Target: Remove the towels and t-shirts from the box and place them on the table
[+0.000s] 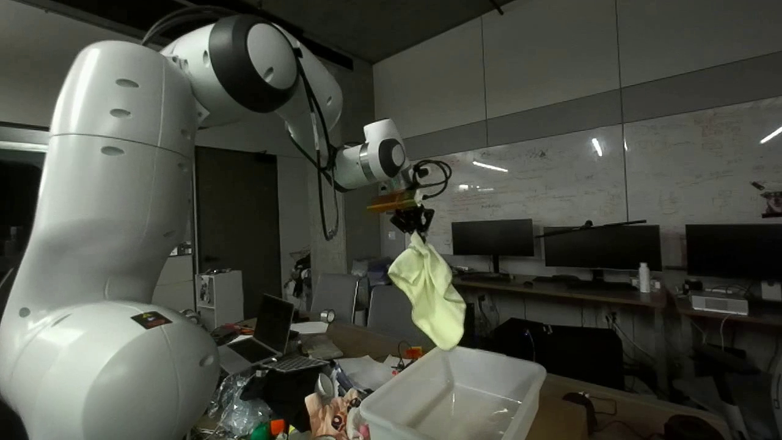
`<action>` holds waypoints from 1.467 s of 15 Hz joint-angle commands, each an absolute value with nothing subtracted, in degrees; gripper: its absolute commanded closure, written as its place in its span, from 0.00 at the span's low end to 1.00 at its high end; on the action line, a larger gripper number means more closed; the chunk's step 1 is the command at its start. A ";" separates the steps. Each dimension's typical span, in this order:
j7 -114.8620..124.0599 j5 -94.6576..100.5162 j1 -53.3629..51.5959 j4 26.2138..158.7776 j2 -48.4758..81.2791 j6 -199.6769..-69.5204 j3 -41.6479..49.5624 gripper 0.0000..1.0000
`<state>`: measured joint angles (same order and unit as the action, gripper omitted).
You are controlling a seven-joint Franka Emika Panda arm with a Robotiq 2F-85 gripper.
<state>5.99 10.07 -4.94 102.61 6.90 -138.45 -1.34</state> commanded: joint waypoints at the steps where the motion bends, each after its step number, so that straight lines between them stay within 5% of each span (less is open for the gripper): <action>1: 8.89 11.90 -6.37 108.32 -0.28 -141.26 -3.02 0.97; 12: 13.83 17.76 -8.96 108.41 0.58 -139.00 -9.23 0.97; 13: 14.55 18.74 -9.08 108.26 1.12 -138.86 -9.34 0.64; 14: 14.77 19.57 -9.22 108.09 1.54 -138.05 -9.34 0.62; 22: 18.26 21.67 -8.34 108.03 2.15 -127.82 -7.16 0.04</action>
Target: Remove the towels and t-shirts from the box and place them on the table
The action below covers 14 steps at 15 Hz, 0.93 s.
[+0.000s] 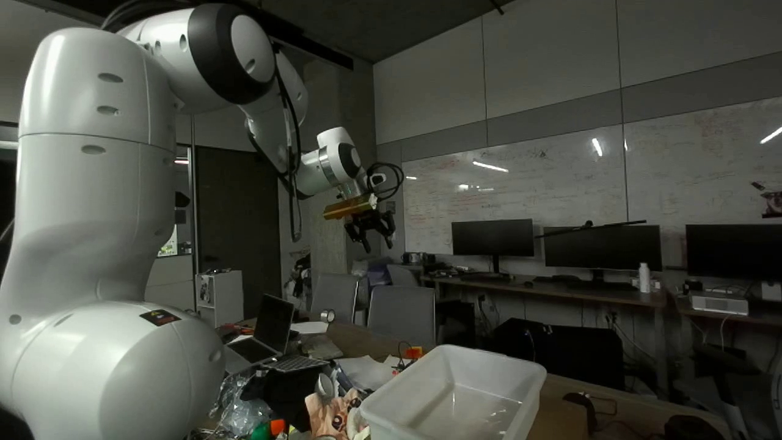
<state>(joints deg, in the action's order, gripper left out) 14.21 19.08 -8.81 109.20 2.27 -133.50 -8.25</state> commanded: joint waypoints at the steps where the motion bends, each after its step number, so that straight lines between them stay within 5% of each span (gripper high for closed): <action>1: 19.12 22.19 -7.93 108.01 2.04 -123.91 -6.59 0.00; 9: 8.42 16.17 -1.95 111.19 -1.21 -97.59 -1.16 0.00; 14: 2.57 13.32 1.62 118.87 -6.50 -99.94 2.10 0.00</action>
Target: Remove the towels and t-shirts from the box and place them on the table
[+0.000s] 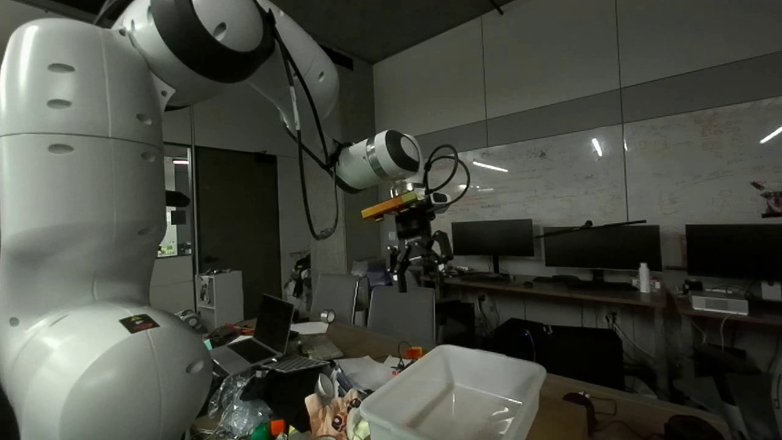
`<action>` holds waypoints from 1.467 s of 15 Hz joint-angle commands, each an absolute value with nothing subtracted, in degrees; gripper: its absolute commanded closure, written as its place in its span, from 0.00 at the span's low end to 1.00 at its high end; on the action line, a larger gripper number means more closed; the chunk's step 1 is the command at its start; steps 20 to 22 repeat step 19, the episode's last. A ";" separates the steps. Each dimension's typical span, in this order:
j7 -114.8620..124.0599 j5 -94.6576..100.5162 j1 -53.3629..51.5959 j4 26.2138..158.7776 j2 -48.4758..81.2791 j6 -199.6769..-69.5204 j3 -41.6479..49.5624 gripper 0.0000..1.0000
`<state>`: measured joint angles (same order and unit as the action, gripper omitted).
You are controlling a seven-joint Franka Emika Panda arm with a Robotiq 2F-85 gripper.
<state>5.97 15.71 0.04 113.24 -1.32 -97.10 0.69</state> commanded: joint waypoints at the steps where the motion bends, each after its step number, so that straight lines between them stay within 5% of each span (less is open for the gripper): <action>1: 1.76 11.64 2.37 120.70 -7.92 -101.35 2.90 0.00; 11: -7.05 1.91 6.06 137.06 -19.84 -123.92 9.38 0.00; 22: -8.85 0.55 6.35 138.63 -19.99 -123.42 10.50 0.00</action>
